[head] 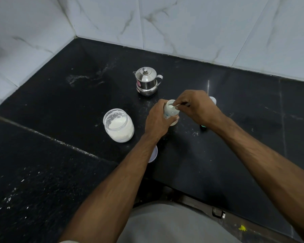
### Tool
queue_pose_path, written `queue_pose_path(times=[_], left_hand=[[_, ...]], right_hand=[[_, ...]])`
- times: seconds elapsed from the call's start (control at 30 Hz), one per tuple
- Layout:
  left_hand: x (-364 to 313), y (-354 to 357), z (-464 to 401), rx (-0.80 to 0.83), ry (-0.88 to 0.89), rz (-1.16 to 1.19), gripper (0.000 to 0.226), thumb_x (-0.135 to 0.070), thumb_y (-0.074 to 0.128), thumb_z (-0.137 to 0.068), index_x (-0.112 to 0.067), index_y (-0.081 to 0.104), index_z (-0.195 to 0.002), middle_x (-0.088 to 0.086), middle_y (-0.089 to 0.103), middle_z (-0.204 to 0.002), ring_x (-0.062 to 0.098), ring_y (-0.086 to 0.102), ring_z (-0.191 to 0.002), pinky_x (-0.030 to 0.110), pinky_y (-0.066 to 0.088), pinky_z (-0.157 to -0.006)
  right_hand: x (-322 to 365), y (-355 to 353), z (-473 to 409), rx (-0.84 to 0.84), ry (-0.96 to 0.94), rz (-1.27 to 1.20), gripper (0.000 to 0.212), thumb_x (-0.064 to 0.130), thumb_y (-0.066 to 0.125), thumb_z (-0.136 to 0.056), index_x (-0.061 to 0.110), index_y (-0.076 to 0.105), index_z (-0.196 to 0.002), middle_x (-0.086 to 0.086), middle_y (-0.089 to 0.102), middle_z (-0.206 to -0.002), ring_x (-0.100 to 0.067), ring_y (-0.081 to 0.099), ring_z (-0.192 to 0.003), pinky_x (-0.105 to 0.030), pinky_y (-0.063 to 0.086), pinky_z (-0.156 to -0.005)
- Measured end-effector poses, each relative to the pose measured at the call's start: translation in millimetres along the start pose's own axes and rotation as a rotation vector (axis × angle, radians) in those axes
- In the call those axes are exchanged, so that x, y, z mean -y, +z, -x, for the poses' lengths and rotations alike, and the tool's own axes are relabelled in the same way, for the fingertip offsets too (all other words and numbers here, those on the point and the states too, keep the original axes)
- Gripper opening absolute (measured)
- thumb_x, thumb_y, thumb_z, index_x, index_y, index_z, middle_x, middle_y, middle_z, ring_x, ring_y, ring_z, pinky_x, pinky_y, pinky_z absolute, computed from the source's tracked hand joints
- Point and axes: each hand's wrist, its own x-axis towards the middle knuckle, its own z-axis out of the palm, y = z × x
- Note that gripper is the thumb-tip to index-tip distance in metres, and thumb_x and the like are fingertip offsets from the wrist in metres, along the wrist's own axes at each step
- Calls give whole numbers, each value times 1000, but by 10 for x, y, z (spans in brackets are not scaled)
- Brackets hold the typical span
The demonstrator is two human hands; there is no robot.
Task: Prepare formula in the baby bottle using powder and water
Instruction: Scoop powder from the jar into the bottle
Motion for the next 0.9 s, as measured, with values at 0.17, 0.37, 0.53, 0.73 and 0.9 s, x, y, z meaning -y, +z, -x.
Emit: queue_pose_path(times=[0.17, 0.37, 0.53, 0.73, 0.9], left_hand=[[28, 9, 0, -13, 9, -5, 53, -33, 82, -71, -22, 54, -115, -6, 63, -111, 12, 59, -101, 37, 51, -87], [32, 14, 1, -14, 9, 3, 54, -31, 82, -71, -21, 54, -117, -5, 63, -112, 12, 59, -102, 35, 50, -88], [20, 7, -5, -1, -3, -7, 55, -31, 82, -72, -21, 53, -118, -5, 62, -115, 10, 57, -103, 28, 47, -86], [32, 15, -8, -4, -6, -8, 56, -32, 82, -71, -21, 54, -117, -5, 62, -113, 12, 58, -103, 34, 50, -87], [22, 16, 2, -10, -11, -3, 54, -32, 82, -71, -22, 53, -116, -6, 62, -114, 12, 58, -103, 34, 51, -87]], right_hand=[[-11, -30, -1, -88, -17, -11, 13, 6, 68, -87, 5, 76, -98, -10, 72, -95, -20, 68, -85, -34, 56, -77], [-55, -34, -8, -41, 3, 1, 15, 3, 67, -87, 6, 76, -98, -10, 73, -98, -21, 68, -88, -32, 55, -79], [-44, -19, -1, 22, -1, 14, 16, 3, 67, -87, 5, 76, -100, -11, 73, -101, -23, 69, -91, -31, 55, -82], [-58, -61, 37, -143, 22, -42, 17, 5, 64, -88, 10, 76, -98, -4, 72, -94, -11, 64, -82, -29, 55, -77], [-89, -51, 111, -228, 178, -202, 14, 12, 67, -90, 14, 74, -102, 8, 67, -95, 4, 60, -81, -6, 47, -77]])
